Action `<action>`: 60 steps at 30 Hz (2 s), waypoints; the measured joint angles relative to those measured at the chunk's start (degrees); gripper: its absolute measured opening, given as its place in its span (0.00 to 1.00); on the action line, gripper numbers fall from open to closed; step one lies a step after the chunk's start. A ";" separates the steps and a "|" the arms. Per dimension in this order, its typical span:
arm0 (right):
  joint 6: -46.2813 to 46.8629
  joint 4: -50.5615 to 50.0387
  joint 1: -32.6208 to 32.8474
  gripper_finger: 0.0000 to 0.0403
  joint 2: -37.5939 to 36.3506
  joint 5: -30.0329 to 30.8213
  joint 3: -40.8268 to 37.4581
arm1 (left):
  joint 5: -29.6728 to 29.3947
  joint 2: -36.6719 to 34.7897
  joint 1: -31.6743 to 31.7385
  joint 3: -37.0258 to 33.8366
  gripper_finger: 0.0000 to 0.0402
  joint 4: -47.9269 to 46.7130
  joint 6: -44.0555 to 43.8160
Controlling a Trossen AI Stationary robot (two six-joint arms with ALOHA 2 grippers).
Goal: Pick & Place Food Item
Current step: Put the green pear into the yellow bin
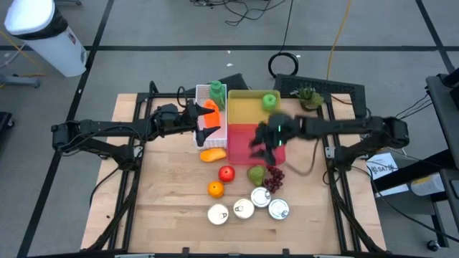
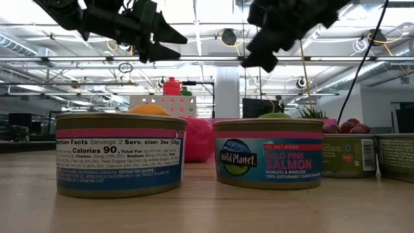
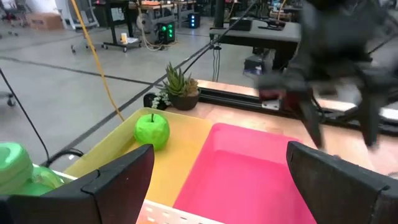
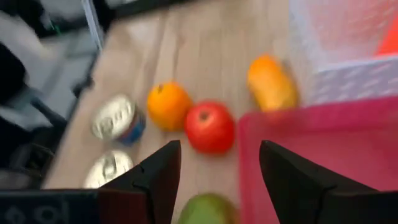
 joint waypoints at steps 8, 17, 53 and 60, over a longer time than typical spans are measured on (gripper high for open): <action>8.40 20.49 16.58 0.50 0.07 23.36 -14.05 | 0.08 0.04 -0.92 0.00 0.94 0.05 -1.79; 4.51 42.67 19.41 0.51 0.15 27.97 -24.14 | 0.09 0.17 -2.58 0.00 0.94 0.50 -0.39; -3.68 -2.77 20.97 0.50 11.32 28.79 -8.25 | -0.09 0.17 -2.56 0.00 0.94 -1.20 1.62; -5.27 -0.47 19.97 0.47 10.91 28.50 -8.81 | -0.11 0.17 -2.56 0.00 0.94 -1.22 1.64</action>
